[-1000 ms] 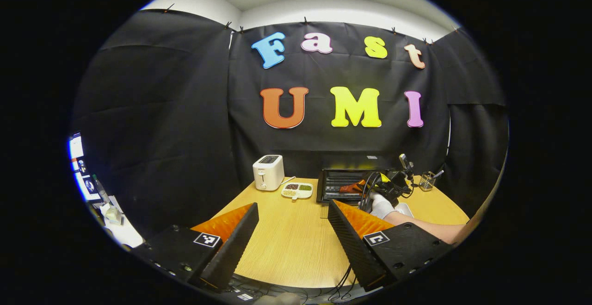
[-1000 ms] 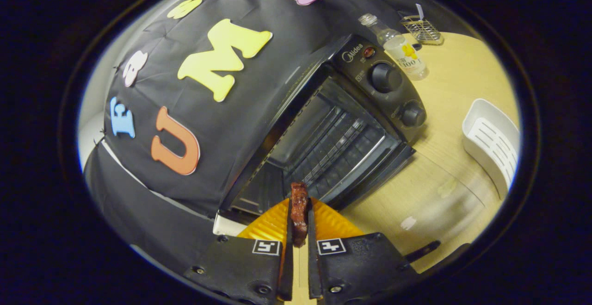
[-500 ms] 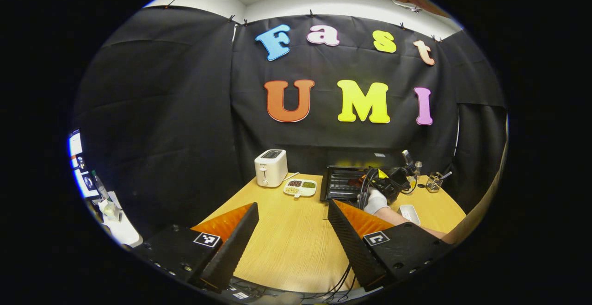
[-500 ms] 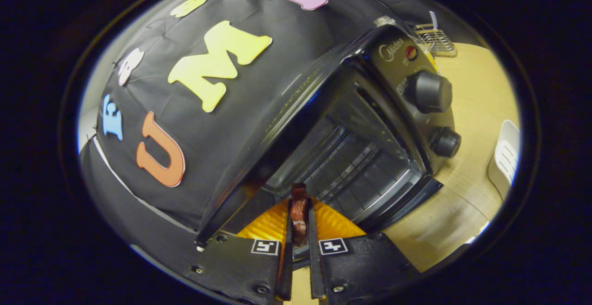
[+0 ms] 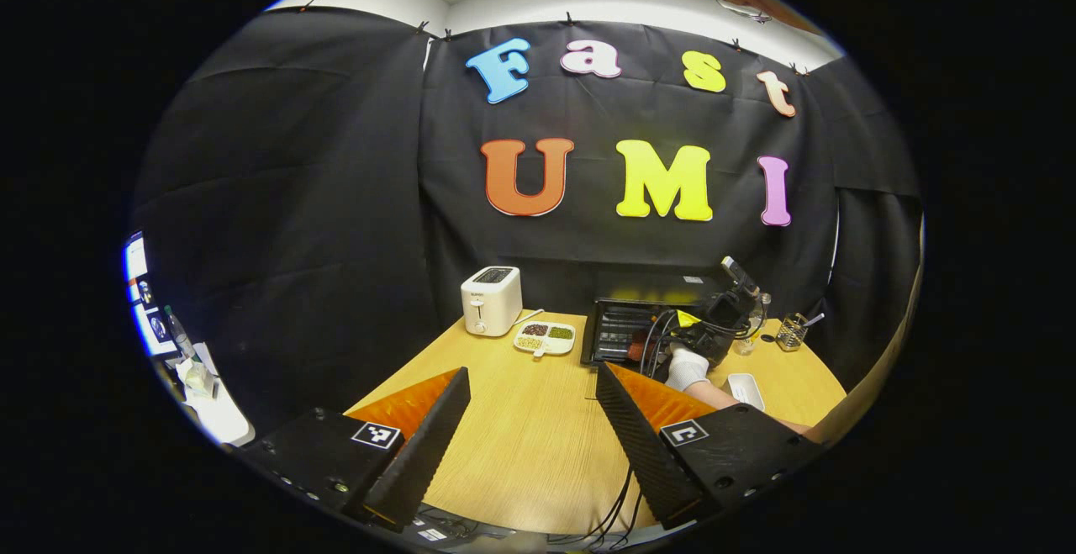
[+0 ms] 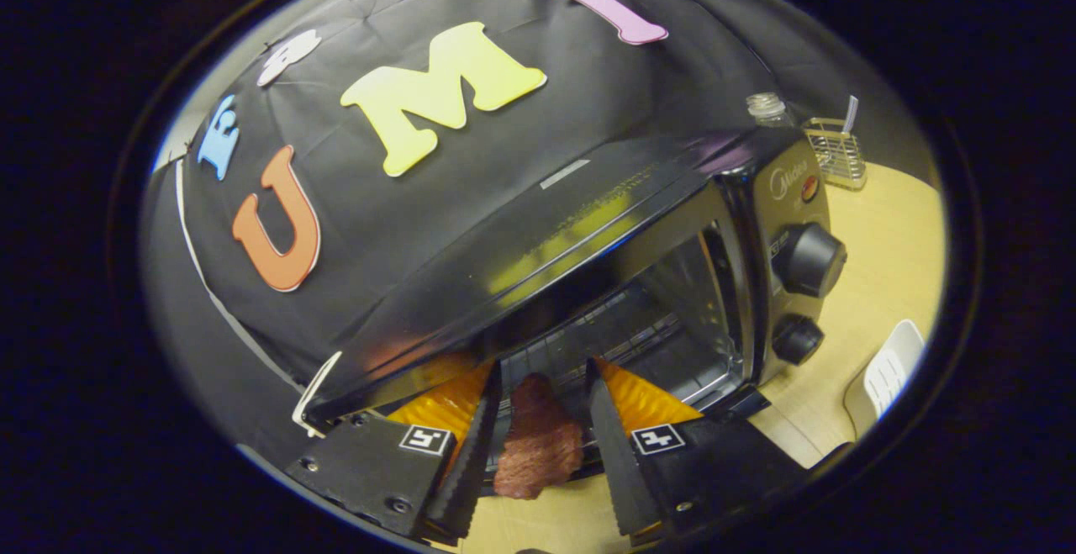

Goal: Open the electric oven with the left hand, put the food in, and close the electric oven.

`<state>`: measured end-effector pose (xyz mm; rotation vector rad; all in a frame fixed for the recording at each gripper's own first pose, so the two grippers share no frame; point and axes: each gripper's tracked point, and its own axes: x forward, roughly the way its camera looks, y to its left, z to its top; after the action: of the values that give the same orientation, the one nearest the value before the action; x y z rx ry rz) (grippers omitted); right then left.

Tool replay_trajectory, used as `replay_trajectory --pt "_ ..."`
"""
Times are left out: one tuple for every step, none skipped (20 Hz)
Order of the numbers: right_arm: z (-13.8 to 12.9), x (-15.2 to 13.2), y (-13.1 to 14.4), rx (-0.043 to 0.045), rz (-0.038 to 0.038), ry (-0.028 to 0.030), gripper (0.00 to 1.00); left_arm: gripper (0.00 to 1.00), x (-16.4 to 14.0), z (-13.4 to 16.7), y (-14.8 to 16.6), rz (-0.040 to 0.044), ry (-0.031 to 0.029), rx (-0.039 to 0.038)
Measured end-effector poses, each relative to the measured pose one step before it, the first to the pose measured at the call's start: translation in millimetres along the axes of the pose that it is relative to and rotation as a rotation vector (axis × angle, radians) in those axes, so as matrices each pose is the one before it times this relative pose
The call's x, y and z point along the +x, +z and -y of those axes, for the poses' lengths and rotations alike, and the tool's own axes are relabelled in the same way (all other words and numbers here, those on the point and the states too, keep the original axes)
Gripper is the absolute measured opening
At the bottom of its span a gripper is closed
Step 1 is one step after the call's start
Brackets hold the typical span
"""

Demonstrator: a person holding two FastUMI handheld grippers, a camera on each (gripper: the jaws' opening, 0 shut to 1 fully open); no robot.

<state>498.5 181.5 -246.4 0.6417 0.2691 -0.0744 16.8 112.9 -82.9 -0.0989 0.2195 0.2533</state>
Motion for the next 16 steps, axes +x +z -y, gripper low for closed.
replay_trajectory --pt "3.55 -4.14 1.28 -0.00332 -0.00254 -0.00381 0.65 0.96 0.49 0.06 -1.19 -0.00309 -0.00162 -0.00167" --pt "0.91 -4.9 0.1 0.00182 -0.00481 0.00351 0.67 0.96 -0.8 1.5 -0.53 -0.00131 -0.00456 -0.00245" --pt "0.01 -7.46 0.2 -0.00048 -0.00515 0.00778 0.68 0.96 -0.93 1.27 1.05 0.00786 -0.00561 0.00032" --pt "-0.93 -8.63 0.45 -0.00759 -0.00749 0.00766 0.69 0.96 -1.45 0.49 1.67 0.00694 -0.00376 0.00685" --pt "-0.87 -12.72 0.93 -0.02288 -0.00657 0.01002 0.69 0.96 -0.48 -2.06 0.22 0.00281 -0.00219 0.00841" --pt "-1.31 -14.97 1.66 -0.02477 -0.00294 0.00887 0.75 0.96 -1.38 0.1 -0.25 0.00053 -0.00464 0.00117" --pt "-2.22 -16.61 5.55 -0.02354 0.00625 0.01086 0.73 0.96 -2.56 0.6 1.21 0.00386 -0.0089 -0.00361" --pt "-2.74 -18.62 6.38 -0.02844 0.00616 0.0149 0.75 0.96 -2.77 0.57 1.65 0.00538 -0.005 0.00091" --pt "-4.26 -19.73 9.3 -0.03285 0.008 0.01949 0.8 0.96 -3.0 -0.7 2.56 0.00989 -0.00651 0.00568" --pt "-3.64 -20.39 9.38 -0.03661 0.01509 0.01741 0.86 0.96 -4.42 -0.53 2.37 0.01045 -0.00504 0.00895" --pt "-2.38 -21.86 12.52 -0.04214 0.01432 0.0139 0.9 0.96 -5.27 -1.48 1.22 0.007 -0.00422 0.00573" --pt "-3.31 -20.81 10.2 -0.04136 0.0134 0.0165 0.95 0.96 -5.89 0.09 0.27 0.01 -0.00589 0.00303" --pt "-2.35 -20.74 10.89 -0.03801 0.00868 0.01348 0.97 0.96 -6.06 -0.46 0.23 0.00541 -0.00308 -0.00029" --pt "-2.46 -20.34 10.54 -0.0508 0.01186 0.01709 0.96 0.96 -6.08 -0.85 0.67 0.00793 -0.00018 0.0007" --pt "0.4 -19.94 11.56 -0.0485 0.00855 0.00577 0.97 0.96 -6.61 -1.41 1.52 0.00818 -0.00243 -0.00138" --pt "1.86 -19.59 9.36 -0.05175 0.01193 0.00682 0.97 0.96 -5.98 -0.42 0.61 0.01083 -0.00084 -0.00344"
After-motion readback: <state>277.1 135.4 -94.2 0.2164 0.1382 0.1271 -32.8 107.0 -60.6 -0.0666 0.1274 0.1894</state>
